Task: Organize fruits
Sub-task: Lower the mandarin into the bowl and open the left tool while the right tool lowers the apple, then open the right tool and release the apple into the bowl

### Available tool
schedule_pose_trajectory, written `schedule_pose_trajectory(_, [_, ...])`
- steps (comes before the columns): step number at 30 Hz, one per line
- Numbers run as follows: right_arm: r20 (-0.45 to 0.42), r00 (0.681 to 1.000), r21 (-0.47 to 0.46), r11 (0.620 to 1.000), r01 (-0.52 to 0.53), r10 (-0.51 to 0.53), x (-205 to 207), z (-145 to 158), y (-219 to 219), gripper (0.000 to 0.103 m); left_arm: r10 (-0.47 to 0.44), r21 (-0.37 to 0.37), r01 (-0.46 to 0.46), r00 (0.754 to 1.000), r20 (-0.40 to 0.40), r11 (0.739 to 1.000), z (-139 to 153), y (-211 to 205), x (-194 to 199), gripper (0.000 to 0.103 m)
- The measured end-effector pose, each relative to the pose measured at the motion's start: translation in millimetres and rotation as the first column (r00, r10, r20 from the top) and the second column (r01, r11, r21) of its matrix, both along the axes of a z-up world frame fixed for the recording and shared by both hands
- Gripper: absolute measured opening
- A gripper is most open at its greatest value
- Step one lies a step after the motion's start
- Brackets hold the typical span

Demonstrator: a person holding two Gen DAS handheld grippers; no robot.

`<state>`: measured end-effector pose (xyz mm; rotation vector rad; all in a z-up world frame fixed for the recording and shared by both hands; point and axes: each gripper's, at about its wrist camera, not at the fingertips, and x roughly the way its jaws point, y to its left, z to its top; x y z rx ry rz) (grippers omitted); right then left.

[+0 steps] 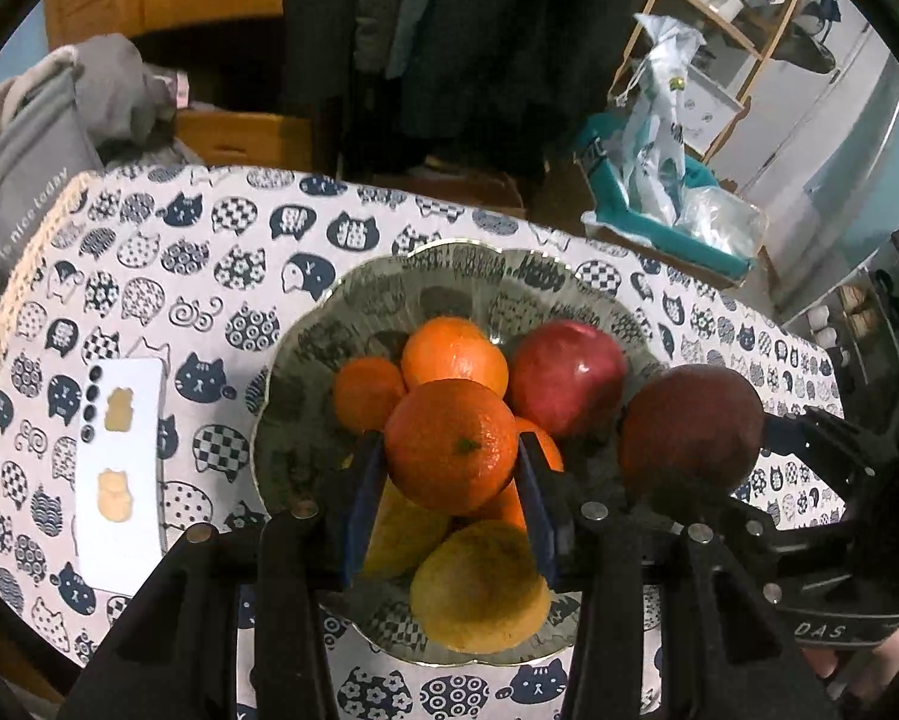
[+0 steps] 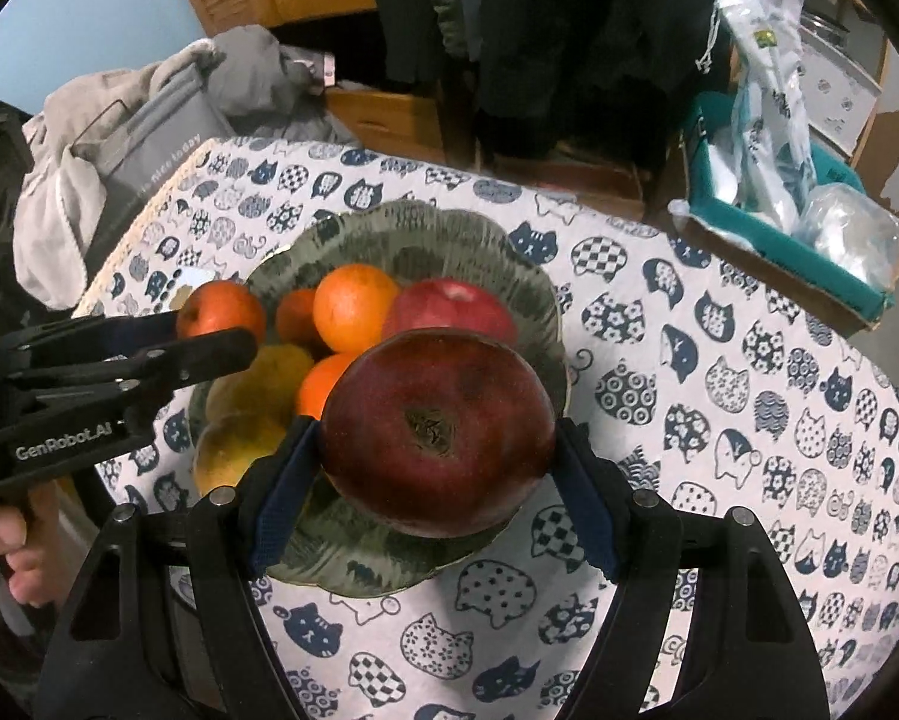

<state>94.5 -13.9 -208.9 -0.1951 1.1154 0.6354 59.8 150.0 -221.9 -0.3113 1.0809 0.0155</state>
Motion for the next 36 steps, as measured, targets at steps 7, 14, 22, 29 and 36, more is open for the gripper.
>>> schedule_pose_trajectory(7, [-0.027, 1.000, 0.003, 1.000, 0.005, -0.005, 3.8, -7.7, -0.2, 0.077, 0.000, -0.031, -0.002, 0.999, -0.048, 1.000, -16.7, 1.7, 7.8, 0.045])
schedule_pose_trajectory(14, [-0.046, 0.999, 0.006, 1.000, -0.002, 0.002, 5.7, -14.2, 4.0, 0.077, 0.011, -0.025, -0.012, 0.999, -0.030, 1.000, -7.9, 3.0, 3.3, 0.068])
schedule_pose_trajectory(22, [-0.086, 0.996, -0.004, 1.000, -0.002, 0.002, 5.3, -28.3, 6.9, 0.077, 0.050, -0.005, -0.050, 0.998, -0.038, 0.999, 2.1, 9.7, -16.9, 0.069])
schedule_pose_trajectory(29, [-0.080, 0.997, 0.033, 0.999, 0.011, -0.009, 4.9, -22.3, 5.7, 0.077, 0.076, 0.013, -0.075, 0.997, -0.031, 0.997, 8.6, 13.2, -25.0, 0.069])
schedule_pose_trajectory(36, [-0.022, 0.999, 0.033, 0.999, 0.026, -0.026, 2.8, 5.4, 4.6, 0.077, 0.084, 0.015, -0.084, 0.996, 0.001, 0.996, 24.2, 11.3, -34.5, 0.069])
